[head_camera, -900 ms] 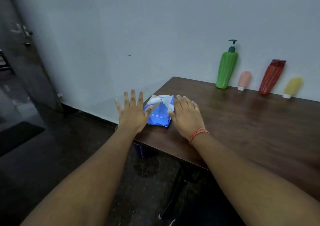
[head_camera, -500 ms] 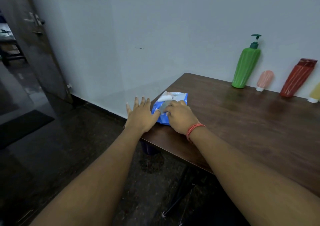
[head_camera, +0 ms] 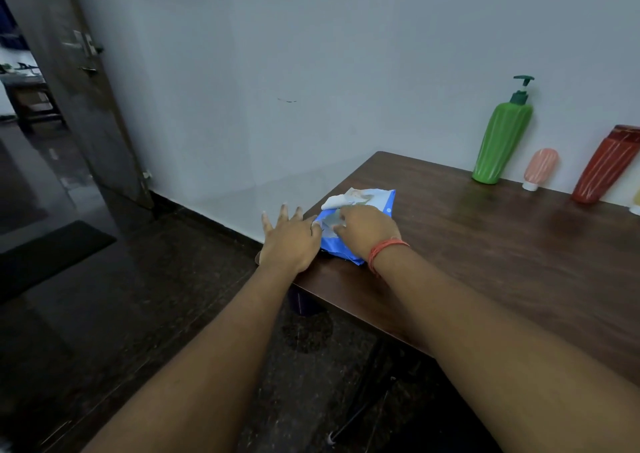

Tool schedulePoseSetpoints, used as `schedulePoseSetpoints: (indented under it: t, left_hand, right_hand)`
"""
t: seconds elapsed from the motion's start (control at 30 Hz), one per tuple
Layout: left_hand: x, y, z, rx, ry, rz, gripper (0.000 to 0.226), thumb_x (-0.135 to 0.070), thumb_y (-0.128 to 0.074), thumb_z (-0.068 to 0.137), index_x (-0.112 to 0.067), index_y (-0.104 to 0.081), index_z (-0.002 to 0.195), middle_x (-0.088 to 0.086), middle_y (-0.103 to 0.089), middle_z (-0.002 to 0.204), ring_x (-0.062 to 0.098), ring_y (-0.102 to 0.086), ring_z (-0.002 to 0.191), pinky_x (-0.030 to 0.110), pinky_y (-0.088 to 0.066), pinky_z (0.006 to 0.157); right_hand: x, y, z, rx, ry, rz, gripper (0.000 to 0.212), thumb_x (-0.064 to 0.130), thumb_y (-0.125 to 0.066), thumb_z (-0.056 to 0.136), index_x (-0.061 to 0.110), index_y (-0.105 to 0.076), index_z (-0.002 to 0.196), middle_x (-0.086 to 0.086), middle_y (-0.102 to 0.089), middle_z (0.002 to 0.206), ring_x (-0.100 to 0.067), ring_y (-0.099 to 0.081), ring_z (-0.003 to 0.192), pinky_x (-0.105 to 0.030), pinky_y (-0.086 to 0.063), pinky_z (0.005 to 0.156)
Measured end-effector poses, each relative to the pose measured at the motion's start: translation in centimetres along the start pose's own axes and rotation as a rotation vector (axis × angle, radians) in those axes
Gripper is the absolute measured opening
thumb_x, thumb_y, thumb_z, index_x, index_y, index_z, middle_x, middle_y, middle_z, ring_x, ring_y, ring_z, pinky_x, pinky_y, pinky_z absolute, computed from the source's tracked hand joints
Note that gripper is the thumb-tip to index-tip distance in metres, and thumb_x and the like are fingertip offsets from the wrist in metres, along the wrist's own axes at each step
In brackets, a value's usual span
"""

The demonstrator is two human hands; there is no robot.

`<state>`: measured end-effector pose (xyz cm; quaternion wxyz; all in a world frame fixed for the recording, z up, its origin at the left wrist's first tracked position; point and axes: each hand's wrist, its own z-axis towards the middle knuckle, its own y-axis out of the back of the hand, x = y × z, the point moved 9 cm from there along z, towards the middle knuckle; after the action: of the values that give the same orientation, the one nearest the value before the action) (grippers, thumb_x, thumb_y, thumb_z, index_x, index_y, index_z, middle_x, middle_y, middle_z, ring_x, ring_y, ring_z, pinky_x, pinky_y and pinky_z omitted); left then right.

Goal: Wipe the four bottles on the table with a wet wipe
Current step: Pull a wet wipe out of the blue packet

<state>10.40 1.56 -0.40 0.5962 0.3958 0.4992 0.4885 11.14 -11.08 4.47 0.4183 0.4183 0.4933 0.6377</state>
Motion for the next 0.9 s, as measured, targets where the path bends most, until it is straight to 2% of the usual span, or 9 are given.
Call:
schedulePoseSetpoints:
  t: [0.07, 0.13, 0.23, 0.37, 0.5, 0.6, 0.7, 0.77, 0.9]
  left_hand:
    - [-0.2, 0.2, -0.1, -0.007, -0.004, 0.008, 0.055, -0.039, -0.014, 0.106, -0.025, -0.042, 0.152, 0.003, -0.028, 0.165, 0.026, -0.005, 0.156, 0.061, 0.004, 0.122]
    - [-0.3, 0.3, -0.2, -0.002, -0.006, 0.019, 0.055, -0.039, -0.014, 0.107, -0.025, -0.039, 0.153, 0.004, -0.027, 0.165, 0.026, -0.005, 0.156, 0.061, 0.005, 0.122]
    - [-0.5, 0.3, -0.1, -0.004, -0.008, 0.025, 0.055, -0.04, -0.014, 0.107, -0.025, -0.04, 0.153, 0.004, -0.027, 0.165, 0.026, -0.005, 0.156, 0.061, 0.005, 0.122]
    - [-0.4, 0.3, -0.1, -0.015, -0.009, 0.028, 0.055, -0.041, -0.014, 0.107, -0.024, -0.039, 0.153, 0.004, -0.027, 0.165, 0.026, -0.003, 0.156, 0.061, 0.006, 0.122]
    - [-0.3, 0.4, -0.1, -0.04, -0.004, 0.017, 0.055, -0.039, -0.015, 0.106, -0.023, -0.037, 0.154, 0.004, -0.029, 0.164, 0.027, -0.005, 0.156, 0.061, 0.004, 0.122]
    - [-0.2, 0.3, -0.1, -0.055, 0.001, 0.01, 0.055, -0.039, -0.015, 0.106, -0.023, -0.036, 0.154, 0.003, -0.032, 0.163, 0.027, -0.007, 0.156, 0.062, 0.003, 0.122]
    - [-0.2, 0.3, -0.2, -0.058, 0.012, 0.017, 0.055, -0.039, -0.015, 0.106, -0.024, -0.035, 0.155, 0.003, -0.033, 0.162, 0.027, -0.007, 0.156, 0.062, 0.003, 0.122]
    - [-0.3, 0.4, -0.3, -0.057, 0.022, 0.023, 0.055, -0.039, -0.015, 0.106, -0.023, -0.034, 0.155, 0.003, -0.031, 0.163, 0.027, -0.007, 0.156, 0.062, 0.003, 0.122]
    - [-0.5, 0.5, -0.6, -0.049, 0.037, 0.041, 0.056, -0.04, -0.013, 0.106, -0.024, -0.031, 0.156, 0.003, -0.028, 0.165, 0.028, -0.005, 0.156, 0.062, 0.004, 0.122]
  right_hand:
    - [0.3, -0.8, 1.6, 0.142, -0.034, -0.082, 0.02, 0.034, -0.052, 0.095, 0.017, -0.059, 0.105, -0.005, -0.058, 0.111, -0.026, -0.061, 0.101, -0.037, -0.052, 0.083]
    - [0.2, -1.9, 2.9, 0.182, -0.037, -0.191, 0.016, 0.032, -0.055, 0.094, 0.016, -0.058, 0.096, -0.005, -0.058, 0.109, -0.024, -0.059, 0.102, -0.038, -0.052, 0.084]
    - [0.0, -2.8, 3.6, 0.104, -0.023, -0.177, 0.019, 0.034, -0.053, 0.093, 0.02, -0.052, 0.079, -0.001, -0.056, 0.091, -0.021, -0.055, 0.086, -0.04, -0.055, 0.084]
    - [-0.1, -2.0, 2.9, -0.109, 0.047, -0.022, 0.015, 0.022, -0.054, 0.093, 0.02, -0.068, 0.09, 0.001, -0.063, 0.097, -0.022, -0.061, 0.089, -0.035, -0.055, 0.074]
    - [-1.1, -0.2, 1.8, -0.213, 0.022, 0.523, 0.029, 0.013, -0.05, 0.096, 0.023, -0.055, 0.069, -0.002, -0.061, 0.085, -0.017, -0.058, 0.078, -0.029, -0.046, 0.065]
    - [-2.5, 1.0, 0.8, -0.266, -0.087, 0.98, 0.017, 0.012, -0.053, 0.098, 0.02, -0.062, 0.086, 0.002, -0.066, 0.088, -0.016, -0.062, 0.075, -0.027, -0.051, 0.062]
    - [-3.8, 2.2, 0.1, -0.333, -0.112, 1.268, 0.014, 0.011, -0.052, 0.1, 0.012, -0.064, 0.091, -0.006, -0.071, 0.096, -0.019, -0.068, 0.089, -0.029, -0.058, 0.08]
    - [-4.6, 3.2, -0.5, -0.388, -0.131, 1.452, 0.015, 0.011, -0.052, 0.1, 0.01, -0.064, 0.091, -0.008, -0.072, 0.095, -0.018, -0.069, 0.089, -0.035, -0.058, 0.083]
    - [-6.8, 4.9, -1.7, -0.53, -0.22, 1.699, 0.016, 0.009, -0.051, 0.1, 0.01, -0.062, 0.089, -0.003, -0.067, 0.084, -0.015, -0.064, 0.077, -0.035, -0.054, 0.073]
